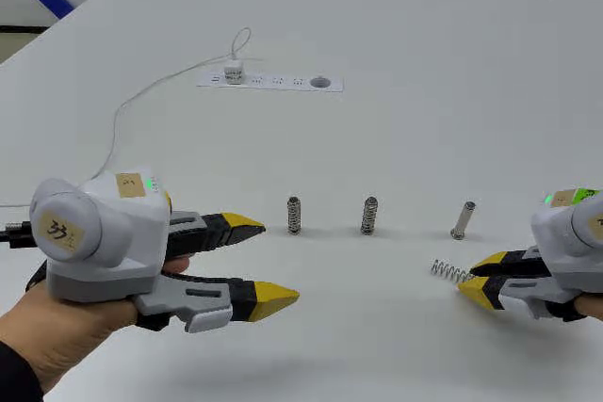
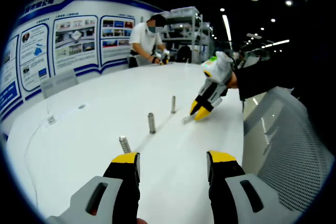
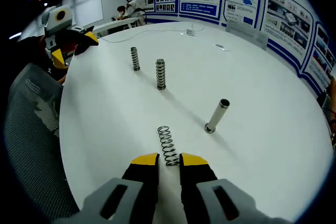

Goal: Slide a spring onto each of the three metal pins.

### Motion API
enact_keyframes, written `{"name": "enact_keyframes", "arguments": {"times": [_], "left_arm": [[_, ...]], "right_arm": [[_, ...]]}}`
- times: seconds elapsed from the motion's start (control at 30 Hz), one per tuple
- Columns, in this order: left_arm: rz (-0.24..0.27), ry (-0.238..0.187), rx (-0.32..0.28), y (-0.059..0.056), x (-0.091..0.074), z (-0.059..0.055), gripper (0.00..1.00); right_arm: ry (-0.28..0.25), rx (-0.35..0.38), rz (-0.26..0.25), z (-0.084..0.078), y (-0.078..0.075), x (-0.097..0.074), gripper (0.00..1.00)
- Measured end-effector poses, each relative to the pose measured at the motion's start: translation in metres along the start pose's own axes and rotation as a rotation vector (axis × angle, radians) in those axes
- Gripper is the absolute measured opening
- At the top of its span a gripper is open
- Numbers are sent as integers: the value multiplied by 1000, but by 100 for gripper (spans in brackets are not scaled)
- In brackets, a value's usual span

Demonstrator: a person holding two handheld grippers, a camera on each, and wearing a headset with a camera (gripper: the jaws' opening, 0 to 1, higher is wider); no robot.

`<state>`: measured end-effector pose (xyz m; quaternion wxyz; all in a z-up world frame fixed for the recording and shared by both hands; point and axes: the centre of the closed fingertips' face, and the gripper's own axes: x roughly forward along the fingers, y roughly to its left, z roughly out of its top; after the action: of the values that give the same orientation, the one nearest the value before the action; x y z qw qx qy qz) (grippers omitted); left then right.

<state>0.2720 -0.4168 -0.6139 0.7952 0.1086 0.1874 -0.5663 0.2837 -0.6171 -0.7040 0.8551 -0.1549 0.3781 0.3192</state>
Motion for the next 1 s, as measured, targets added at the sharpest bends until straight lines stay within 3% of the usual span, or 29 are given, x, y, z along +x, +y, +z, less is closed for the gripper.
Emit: {"name": "enact_keyframes", "arguments": {"times": [0.6, 1.0], "left_arm": [[-12, 3, 4, -1, 2, -1, 52], [-40, 19, 25, -5, 9, -1, 52]], "right_arm": [[17, 3, 7, -4, 4, 0, 12], [1, -35, 14, 17, 9, -9, 12]]}}
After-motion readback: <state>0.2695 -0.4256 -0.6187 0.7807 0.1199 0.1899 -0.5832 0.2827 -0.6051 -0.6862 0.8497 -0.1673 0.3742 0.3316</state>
